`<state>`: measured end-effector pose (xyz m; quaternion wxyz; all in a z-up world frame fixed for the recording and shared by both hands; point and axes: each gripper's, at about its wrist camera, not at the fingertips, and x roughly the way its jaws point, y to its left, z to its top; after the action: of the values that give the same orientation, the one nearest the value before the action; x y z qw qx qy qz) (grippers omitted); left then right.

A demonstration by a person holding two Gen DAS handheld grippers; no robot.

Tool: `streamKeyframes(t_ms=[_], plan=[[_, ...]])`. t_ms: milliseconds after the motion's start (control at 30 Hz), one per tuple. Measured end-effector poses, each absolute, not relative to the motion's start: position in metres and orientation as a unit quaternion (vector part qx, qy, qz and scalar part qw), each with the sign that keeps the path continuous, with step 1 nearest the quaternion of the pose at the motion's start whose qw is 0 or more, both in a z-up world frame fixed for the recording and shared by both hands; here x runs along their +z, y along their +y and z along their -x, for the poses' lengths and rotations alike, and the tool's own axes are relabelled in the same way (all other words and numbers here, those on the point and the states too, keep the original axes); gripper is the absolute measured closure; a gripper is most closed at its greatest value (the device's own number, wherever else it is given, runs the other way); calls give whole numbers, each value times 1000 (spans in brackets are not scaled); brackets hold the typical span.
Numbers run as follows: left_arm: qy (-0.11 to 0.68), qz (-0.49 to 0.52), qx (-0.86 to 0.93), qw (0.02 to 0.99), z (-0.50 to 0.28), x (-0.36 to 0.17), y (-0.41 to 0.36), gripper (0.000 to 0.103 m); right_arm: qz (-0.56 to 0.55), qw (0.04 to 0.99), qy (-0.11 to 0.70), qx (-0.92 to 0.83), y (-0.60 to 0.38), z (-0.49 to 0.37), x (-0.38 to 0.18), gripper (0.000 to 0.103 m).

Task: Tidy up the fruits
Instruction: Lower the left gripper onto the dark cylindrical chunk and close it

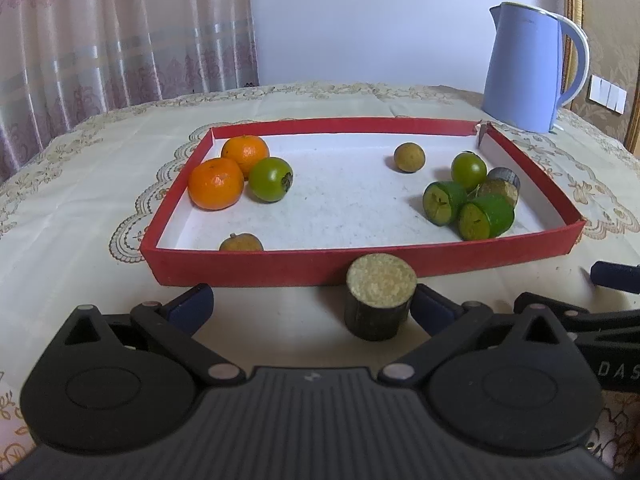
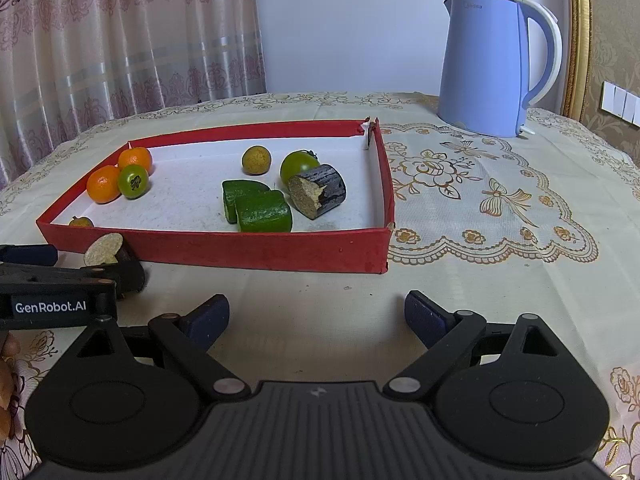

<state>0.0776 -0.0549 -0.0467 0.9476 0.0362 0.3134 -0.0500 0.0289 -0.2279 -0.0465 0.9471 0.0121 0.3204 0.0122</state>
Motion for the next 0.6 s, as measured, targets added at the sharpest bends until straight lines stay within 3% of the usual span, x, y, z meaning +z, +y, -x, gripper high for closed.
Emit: streamKeyframes(t_ms=[200, 267, 367, 467, 600], plan=[[307, -41, -74, 948, -72, -47, -57, 20, -12, 947, 320, 12, -228, -29, -47, 8], [305, -33, -89, 948, -70, -46, -57, 42, -12, 947, 320, 12, -228, -29, -47, 8], [304, -39, -105, 946, -67, -46, -61, 60, -12, 947, 320, 12, -228, -29, -47, 8], [302, -42, -117, 945, -65, -47, -64, 71, -13, 947, 320, 12, -228, -29, -46, 8], [298, -43, -114, 947, -62, -47, -63, 72, -13, 947, 320, 12, -228, -29, -46, 8]])
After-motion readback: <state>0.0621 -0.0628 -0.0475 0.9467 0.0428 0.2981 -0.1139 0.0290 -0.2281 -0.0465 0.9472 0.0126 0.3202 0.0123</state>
